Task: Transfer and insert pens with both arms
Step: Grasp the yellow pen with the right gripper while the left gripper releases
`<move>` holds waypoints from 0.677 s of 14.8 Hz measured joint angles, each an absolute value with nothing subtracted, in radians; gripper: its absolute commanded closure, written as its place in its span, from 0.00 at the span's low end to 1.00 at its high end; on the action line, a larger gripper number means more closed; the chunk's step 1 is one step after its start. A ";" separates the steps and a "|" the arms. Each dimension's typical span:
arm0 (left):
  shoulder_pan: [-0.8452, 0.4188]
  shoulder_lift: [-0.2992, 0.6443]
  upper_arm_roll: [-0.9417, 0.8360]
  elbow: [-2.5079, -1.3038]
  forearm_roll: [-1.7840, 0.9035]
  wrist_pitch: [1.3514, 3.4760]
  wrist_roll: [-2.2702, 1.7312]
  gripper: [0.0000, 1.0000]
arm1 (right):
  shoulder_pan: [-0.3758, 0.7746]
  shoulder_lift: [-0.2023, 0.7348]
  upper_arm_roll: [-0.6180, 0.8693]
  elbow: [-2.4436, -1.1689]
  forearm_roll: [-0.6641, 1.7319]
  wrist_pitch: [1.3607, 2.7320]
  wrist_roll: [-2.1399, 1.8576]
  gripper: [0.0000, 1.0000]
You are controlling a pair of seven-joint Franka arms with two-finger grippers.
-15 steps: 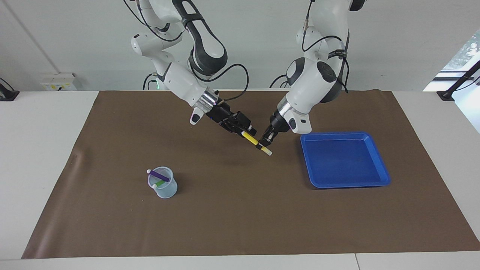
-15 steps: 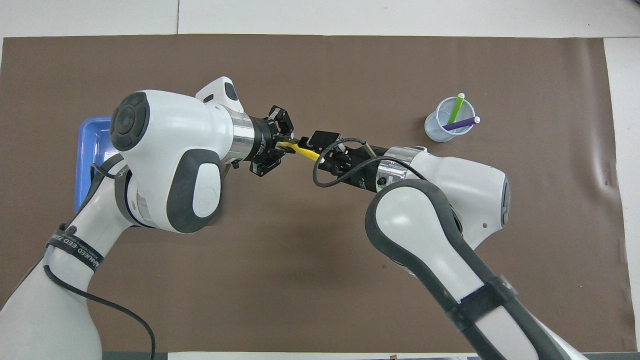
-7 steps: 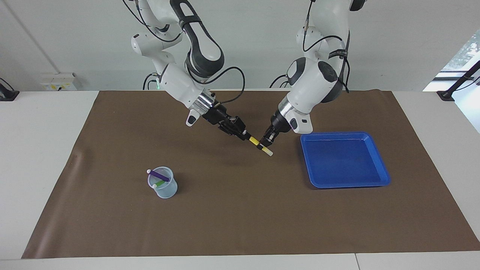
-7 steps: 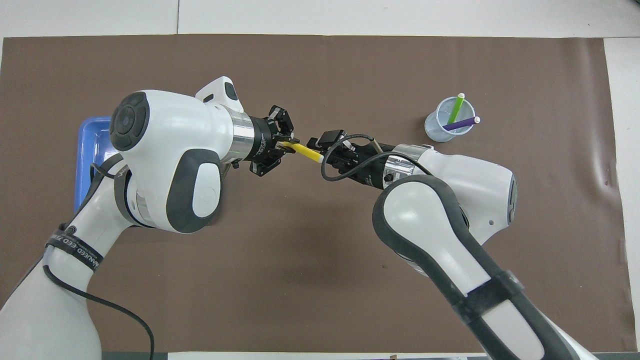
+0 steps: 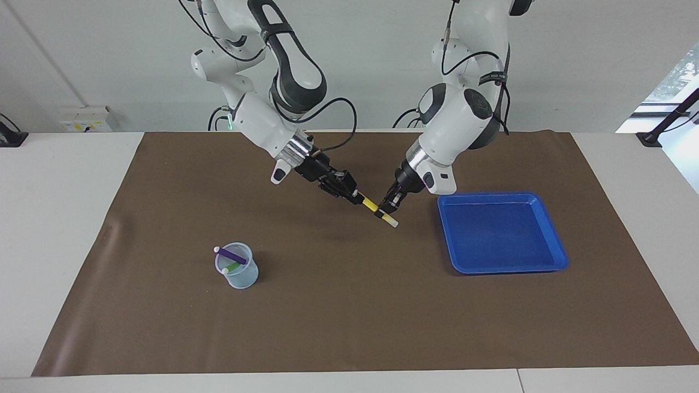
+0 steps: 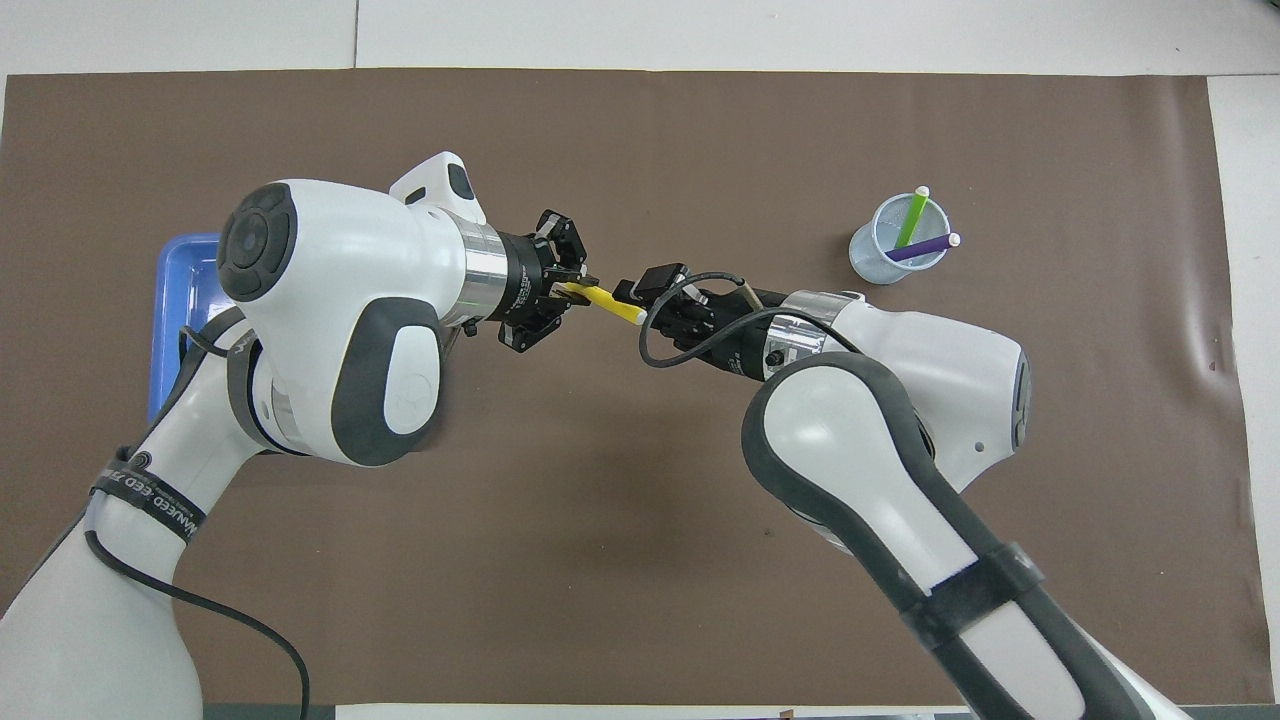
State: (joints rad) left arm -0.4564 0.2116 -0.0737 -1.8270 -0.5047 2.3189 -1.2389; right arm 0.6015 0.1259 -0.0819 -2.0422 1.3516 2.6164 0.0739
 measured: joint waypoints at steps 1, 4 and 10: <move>-0.457 0.212 -0.074 -1.827 -0.505 2.319 -1.239 1.00 | 0.602 0.126 -0.082 -2.042 1.352 2.616 0.074 0.60; -0.457 0.211 -0.072 -1.826 -0.505 2.320 -1.239 1.00 | 0.604 0.126 -0.082 -2.044 1.352 2.616 0.074 0.79; -0.457 0.212 -0.069 -1.827 -0.505 2.320 -1.242 1.00 | 0.610 0.124 -0.080 -2.044 1.352 2.620 0.066 1.00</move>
